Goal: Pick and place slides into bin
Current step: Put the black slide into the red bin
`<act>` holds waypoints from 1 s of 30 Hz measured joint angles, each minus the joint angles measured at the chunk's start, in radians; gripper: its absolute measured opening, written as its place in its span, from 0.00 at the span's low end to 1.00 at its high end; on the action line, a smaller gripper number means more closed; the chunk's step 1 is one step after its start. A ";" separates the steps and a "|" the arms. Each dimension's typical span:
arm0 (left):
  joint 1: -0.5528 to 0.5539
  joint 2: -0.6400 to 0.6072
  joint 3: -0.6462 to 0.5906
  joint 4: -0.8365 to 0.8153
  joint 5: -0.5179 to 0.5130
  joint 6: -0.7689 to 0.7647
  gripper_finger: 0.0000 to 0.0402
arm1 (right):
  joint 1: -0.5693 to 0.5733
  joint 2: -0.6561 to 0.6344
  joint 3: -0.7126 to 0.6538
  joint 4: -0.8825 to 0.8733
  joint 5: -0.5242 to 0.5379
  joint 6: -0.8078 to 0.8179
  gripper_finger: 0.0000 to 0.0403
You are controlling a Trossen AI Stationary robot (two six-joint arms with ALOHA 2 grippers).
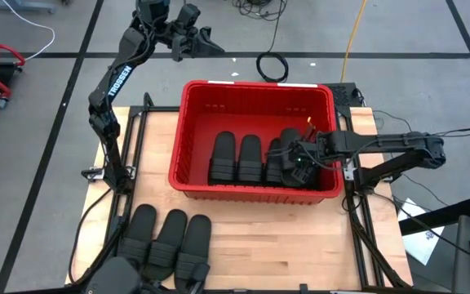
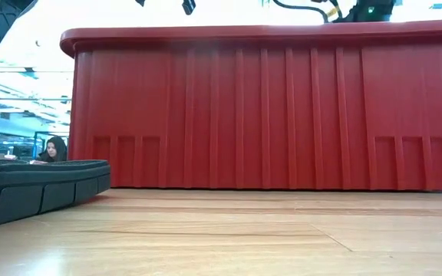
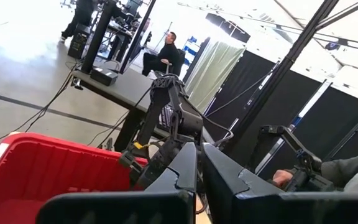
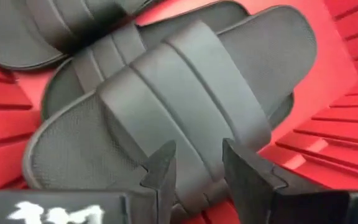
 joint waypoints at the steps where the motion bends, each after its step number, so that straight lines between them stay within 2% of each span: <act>1: 0.000 0.000 0.000 0.000 0.000 0.002 0.05 | -0.008 -0.002 0.000 0.005 -0.012 -0.018 0.31; 9: -0.006 0.000 0.000 -0.001 0.000 0.037 0.05 | -0.064 -0.066 0.000 0.077 -0.078 -0.121 0.31; 13: -0.021 0.000 0.000 -0.010 0.000 0.064 0.05 | -0.119 -0.132 0.000 0.218 -0.227 -0.222 0.29; 16: -0.030 0.000 0.000 -0.021 0.000 0.078 0.05 | -0.198 -0.146 0.029 0.254 -0.385 -0.261 0.27; 20: -0.033 0.000 0.000 -0.022 -0.012 0.078 0.05 | -0.326 -0.064 0.099 0.093 -0.575 -0.425 0.24; 23: -0.034 0.001 0.000 -0.023 -0.049 0.058 0.05 | -0.421 0.002 0.131 0.012 -0.676 -0.598 0.25; 26: -0.034 0.001 0.000 -0.023 -0.053 0.056 0.05 | -0.517 0.052 0.163 -0.061 -0.762 -0.742 0.32; 30: -0.034 0.001 0.000 -0.028 -0.053 0.056 0.05 | -0.607 0.109 0.217 -0.161 -0.791 -0.906 0.45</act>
